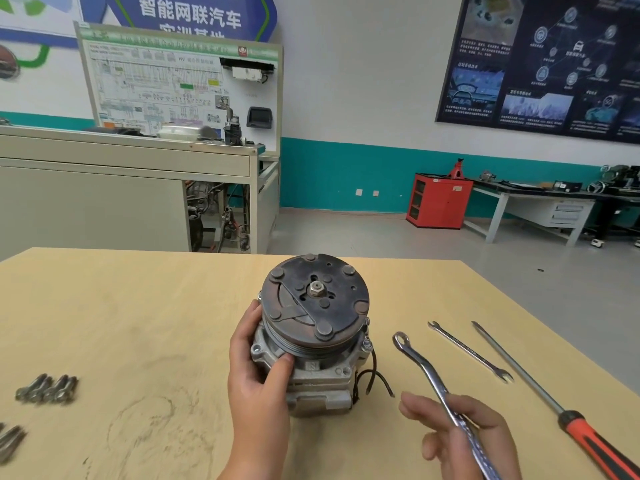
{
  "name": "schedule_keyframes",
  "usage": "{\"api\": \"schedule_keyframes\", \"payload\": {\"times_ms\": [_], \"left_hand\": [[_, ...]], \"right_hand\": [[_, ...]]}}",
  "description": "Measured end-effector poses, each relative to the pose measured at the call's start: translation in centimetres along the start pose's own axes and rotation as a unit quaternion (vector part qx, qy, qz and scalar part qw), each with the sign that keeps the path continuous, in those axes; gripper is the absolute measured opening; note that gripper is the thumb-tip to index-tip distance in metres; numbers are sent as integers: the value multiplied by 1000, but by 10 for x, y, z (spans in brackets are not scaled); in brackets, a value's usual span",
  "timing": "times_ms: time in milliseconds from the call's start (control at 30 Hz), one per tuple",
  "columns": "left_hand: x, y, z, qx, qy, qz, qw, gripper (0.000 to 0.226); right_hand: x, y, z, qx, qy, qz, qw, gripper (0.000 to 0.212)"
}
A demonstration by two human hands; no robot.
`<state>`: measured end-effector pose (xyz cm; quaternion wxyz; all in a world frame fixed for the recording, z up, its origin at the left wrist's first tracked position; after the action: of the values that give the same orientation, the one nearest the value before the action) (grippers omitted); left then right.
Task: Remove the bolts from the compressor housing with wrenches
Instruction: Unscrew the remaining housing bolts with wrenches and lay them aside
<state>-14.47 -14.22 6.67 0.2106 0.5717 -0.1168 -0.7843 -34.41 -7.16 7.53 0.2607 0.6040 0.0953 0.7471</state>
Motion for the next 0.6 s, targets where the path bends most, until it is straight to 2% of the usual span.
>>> {"api": "schedule_keyframes", "payload": {"times_ms": [67, 133, 167, 200, 267, 300, 467, 600], "left_hand": [[0, 0, 0, 2, -4, -2, 1000, 61], [1, 0, 0, 1, -8, -4, 1000, 62], [0, 0, 0, -1, -9, -2, 1000, 61], [-1, 0, 0, -1, -9, 1, 1000, 61], [-2, -1, 1, -2, -7, 6, 1000, 60], [-3, -1, 1, -4, -6, 8, 1000, 59], [-1, 0, 0, -6, -3, 13, 1000, 58], [-1, 0, 0, -9, 3, 10, 1000, 58]], "right_hand": [[2, -3, 11, 63, 12, -6, 998, 4], [-3, -4, 21, 112, -13, 5, 994, 61], [-4, -5, 24, 111, -31, 5, 993, 72], [-2, -6, 26, 98, -41, 4, 994, 61], [0, -12, 26, 108, -61, -23, 992, 20], [3, -13, 26, 120, -75, -33, 989, 16], [15, -8, 19, 75, -85, -12, 993, 25], [21, 19, 6, 67, -47, 46, 996, 21]]}}
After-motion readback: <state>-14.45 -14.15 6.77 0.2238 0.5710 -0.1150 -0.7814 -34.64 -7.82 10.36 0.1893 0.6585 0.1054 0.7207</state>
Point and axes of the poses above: each hand's wrist, its own y-axis towards the middle knuckle, its own z-axis out of the palm, x = y × z, the point moved 5 cm from there along y, towards the middle knuckle, and after that the axes turned 10 degrees about x, right-handed, at the moved point
